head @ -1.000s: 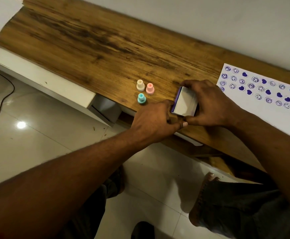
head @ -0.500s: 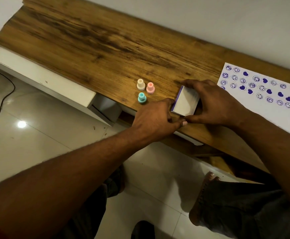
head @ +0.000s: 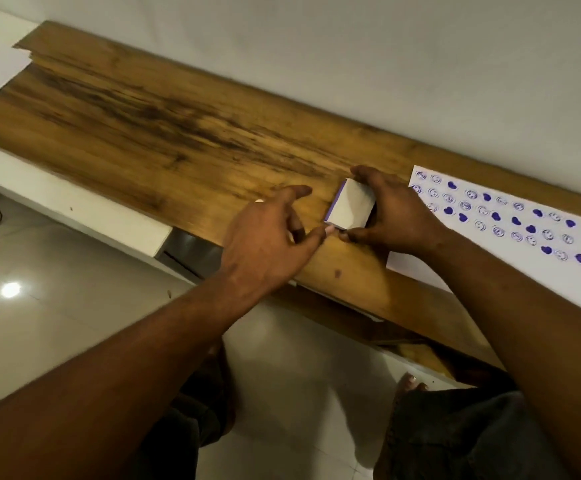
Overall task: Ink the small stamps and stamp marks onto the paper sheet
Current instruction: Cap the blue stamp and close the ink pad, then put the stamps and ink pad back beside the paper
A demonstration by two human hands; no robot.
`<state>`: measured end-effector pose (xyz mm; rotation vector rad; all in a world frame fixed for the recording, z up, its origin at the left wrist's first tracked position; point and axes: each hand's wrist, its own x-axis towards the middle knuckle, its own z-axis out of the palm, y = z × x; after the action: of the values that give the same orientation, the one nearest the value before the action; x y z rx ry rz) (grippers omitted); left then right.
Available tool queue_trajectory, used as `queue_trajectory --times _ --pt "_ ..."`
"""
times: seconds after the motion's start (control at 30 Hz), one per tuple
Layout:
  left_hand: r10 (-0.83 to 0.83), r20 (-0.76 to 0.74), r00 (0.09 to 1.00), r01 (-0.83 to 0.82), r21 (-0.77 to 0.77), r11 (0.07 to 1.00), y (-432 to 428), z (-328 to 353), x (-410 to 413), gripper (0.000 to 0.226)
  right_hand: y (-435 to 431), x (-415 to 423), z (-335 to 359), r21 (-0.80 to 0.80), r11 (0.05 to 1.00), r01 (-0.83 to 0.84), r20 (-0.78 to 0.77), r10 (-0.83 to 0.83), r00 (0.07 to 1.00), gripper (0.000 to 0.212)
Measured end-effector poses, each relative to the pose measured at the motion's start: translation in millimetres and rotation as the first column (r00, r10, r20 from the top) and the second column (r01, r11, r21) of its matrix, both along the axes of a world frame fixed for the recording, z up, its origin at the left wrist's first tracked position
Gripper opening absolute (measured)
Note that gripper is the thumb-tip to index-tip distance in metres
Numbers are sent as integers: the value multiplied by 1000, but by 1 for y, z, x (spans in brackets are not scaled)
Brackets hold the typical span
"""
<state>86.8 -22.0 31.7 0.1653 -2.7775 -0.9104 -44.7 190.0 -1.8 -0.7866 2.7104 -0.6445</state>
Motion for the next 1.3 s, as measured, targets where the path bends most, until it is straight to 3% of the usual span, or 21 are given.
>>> queue_trajectory --times 0.1,0.23,0.7,1.07,1.17,1.3 --pt "119 -68 991 -112 105 988 -17 10 -14 61 -6 -22 3 -72 995 70 71 -65 995 118" --pt "219 -120 968 -193 193 962 -37 13 -28 57 -10 -52 7 -35 994 105 98 -101 990 120" --pt "306 18 952 -305 137 942 -73 -20 -33 54 -7 -74 3 -37 996 77 125 -72 990 119" --pt "300 0 954 -297 124 947 -78 -30 -36 55 -8 -77 -1 -15 997 75 135 -72 988 116" --pt "309 2 951 -306 127 943 -81 -30 -36 55 -10 -70 9 -109 989 100 61 -94 994 113" --pt "331 36 943 -333 124 935 -95 -30 -32 51 -37 -47 27 -329 943 -38 -164 -18 986 76"
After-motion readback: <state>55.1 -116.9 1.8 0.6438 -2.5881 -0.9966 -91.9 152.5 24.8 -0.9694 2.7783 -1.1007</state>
